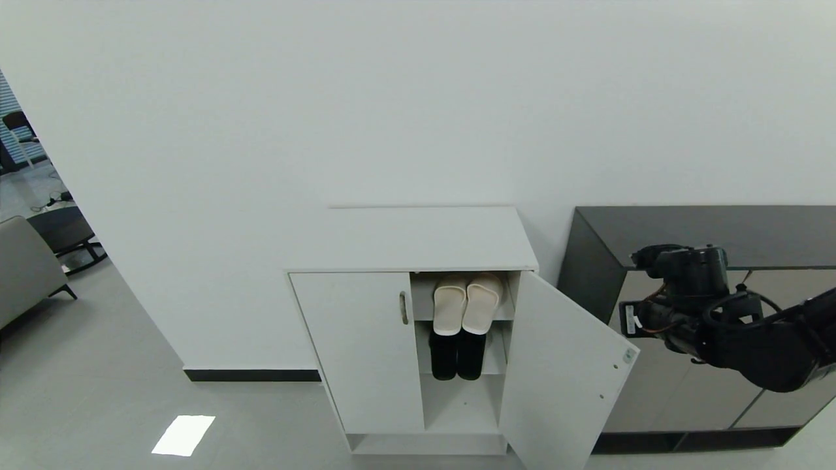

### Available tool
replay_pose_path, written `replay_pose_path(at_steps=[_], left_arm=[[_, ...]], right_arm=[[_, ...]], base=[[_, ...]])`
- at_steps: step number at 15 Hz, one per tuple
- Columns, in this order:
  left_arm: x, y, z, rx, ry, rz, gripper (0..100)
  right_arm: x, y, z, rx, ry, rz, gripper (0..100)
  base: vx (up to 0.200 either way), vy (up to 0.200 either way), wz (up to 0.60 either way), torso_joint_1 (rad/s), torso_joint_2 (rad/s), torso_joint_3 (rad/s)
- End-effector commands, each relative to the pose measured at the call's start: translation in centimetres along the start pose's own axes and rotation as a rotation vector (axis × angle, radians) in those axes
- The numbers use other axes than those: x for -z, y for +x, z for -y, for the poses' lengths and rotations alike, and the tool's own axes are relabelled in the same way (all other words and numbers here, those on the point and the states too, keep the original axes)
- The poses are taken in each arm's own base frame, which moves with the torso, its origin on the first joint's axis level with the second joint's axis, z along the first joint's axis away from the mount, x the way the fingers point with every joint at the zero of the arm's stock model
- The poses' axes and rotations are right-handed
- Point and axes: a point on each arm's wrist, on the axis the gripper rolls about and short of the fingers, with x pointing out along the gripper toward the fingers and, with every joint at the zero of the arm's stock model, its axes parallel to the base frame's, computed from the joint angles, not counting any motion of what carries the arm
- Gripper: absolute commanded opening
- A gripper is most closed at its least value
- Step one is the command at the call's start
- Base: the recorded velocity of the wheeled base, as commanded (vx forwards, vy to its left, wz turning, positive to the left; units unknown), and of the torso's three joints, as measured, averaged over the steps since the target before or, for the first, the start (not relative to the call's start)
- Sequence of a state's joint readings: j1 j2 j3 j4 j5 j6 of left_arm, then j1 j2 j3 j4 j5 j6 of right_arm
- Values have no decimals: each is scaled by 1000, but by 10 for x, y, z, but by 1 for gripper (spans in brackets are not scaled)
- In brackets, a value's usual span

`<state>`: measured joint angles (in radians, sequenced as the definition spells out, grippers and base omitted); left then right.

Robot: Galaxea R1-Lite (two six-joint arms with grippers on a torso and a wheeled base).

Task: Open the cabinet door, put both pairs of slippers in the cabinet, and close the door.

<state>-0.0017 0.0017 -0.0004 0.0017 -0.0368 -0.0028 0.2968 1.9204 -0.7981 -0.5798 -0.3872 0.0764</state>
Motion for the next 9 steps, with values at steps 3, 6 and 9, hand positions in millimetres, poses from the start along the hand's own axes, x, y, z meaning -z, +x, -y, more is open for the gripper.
replay_pose_path(at_steps=[3,6,9], left_arm=[[0,0,0,-2,-2,0,0],[0,0,0,-2,-2,0,0],[0,0,0,-2,-2,0,0]], right_arm=[[17,24,4,32,-30,-72,0],[23,31,5,41,-34,-95,0],[27,39,3,44,-36,-105,0]], base=[[0,0,0,0,0,0],[0,0,0,0,0,0],[0,0,0,0,0,0]])
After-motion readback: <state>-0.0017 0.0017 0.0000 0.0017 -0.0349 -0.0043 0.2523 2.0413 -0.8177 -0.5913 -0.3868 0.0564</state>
